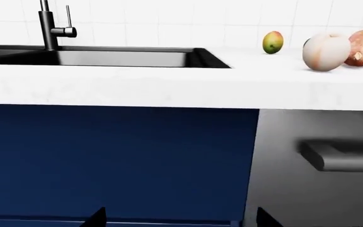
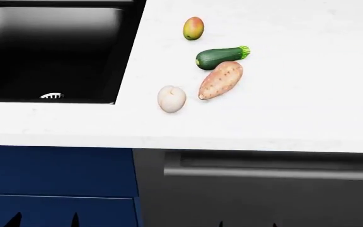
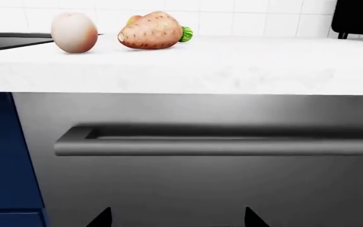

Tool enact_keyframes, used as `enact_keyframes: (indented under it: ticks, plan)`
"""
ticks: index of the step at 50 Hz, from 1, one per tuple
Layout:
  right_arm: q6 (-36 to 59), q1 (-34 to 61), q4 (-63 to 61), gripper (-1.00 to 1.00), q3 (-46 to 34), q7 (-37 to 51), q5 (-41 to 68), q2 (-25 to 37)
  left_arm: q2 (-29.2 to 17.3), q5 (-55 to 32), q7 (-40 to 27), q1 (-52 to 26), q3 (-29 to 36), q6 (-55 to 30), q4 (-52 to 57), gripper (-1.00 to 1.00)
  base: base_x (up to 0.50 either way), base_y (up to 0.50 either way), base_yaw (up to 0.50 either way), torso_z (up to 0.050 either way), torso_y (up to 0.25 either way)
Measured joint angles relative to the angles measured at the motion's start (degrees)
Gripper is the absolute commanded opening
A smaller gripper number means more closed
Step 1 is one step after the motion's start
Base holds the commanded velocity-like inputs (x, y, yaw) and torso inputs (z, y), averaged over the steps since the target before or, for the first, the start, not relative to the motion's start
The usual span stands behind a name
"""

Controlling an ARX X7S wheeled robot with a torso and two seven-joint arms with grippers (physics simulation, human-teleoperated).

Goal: There is a mixed pile of frozen fruits and vegetables on the counter. Locate all the frozen vegetables and place the items in a bowl on the counter. Take all the frozen fruits and defrost them in a running sink.

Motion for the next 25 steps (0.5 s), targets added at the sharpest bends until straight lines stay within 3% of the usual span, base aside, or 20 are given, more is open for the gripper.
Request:
enact_keyframes:
  ticks: [10, 25]
  plan:
    - [-0.09, 0.02, -0.09, 1.0, -0.2, 0.53, 0.49, 0.33, -0.48, -0.91, 0.18, 0.15, 0.35, 0.54, 0.16, 1.0, 0.0, 0.0, 0.0, 0.0, 0.0]
    - [-0.48, -0.42, -1.39, 1.0, -0.82, 1.35, 0.51, 1.06, -1.44, -2.09, 0.97, 1.41, 0.84, 3.52, 1.95, 1.0, 0.0, 0.0, 0.0, 0.049, 0.0]
